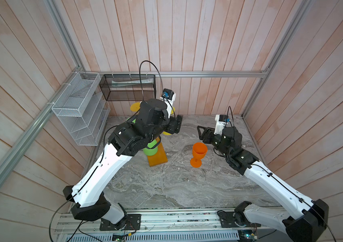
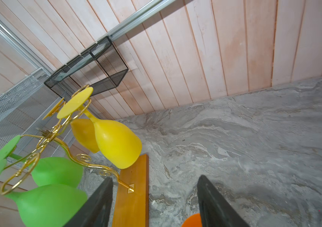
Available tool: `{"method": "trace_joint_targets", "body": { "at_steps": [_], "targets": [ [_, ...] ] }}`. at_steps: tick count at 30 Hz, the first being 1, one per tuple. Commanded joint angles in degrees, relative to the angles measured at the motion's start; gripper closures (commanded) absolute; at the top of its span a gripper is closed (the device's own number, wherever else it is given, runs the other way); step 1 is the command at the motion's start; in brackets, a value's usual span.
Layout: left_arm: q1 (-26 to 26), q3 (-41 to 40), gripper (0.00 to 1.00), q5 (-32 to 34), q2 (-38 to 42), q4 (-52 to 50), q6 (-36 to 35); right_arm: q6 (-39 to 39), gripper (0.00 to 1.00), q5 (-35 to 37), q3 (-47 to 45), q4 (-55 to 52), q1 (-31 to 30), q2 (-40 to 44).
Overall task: Take the wine glass off the wine glass rack
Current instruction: Place the wine glass at the center of the table, then pick up the wine glass from the wine glass rack.
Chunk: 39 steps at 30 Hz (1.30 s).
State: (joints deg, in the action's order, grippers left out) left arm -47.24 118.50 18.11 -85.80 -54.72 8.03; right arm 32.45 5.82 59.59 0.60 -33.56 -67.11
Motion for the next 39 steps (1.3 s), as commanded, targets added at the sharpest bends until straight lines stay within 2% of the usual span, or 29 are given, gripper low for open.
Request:
{"method": "trace_joint_targets", "body": {
  "at_steps": [1, 8, 20, 29, 39],
  "targets": [
    [3.3, -4.6, 0.18, 1.5, 2.6, -2.2, 2.0, 3.2, 0.36, -4.9, 5.3, 4.4, -0.3, -3.7],
    [8.9, -12.0, 0.18, 0.3, 7.3, -1.9, 2.8, 11.0, 0.41, -9.9, 17.3, 6.4, -0.1, -14.1],
    [10.4, -17.8, 0.18, 2.6, 9.0, -0.8, 0.6, 27.1, 0.51, -23.4, 31.2, 7.6, 3.4, -28.4],
    [10.6, -19.3, 0.18, 2.8, 9.2, -0.3, 0.5, 29.7, 0.56, -27.8, 37.3, 6.7, 3.6, -35.1],
    [10.6, -19.7, 0.18, 2.3, 9.4, 0.2, 0.4, 30.5, 0.64, -28.9, 38.8, 7.6, 3.2, -38.1]
  ]
}}
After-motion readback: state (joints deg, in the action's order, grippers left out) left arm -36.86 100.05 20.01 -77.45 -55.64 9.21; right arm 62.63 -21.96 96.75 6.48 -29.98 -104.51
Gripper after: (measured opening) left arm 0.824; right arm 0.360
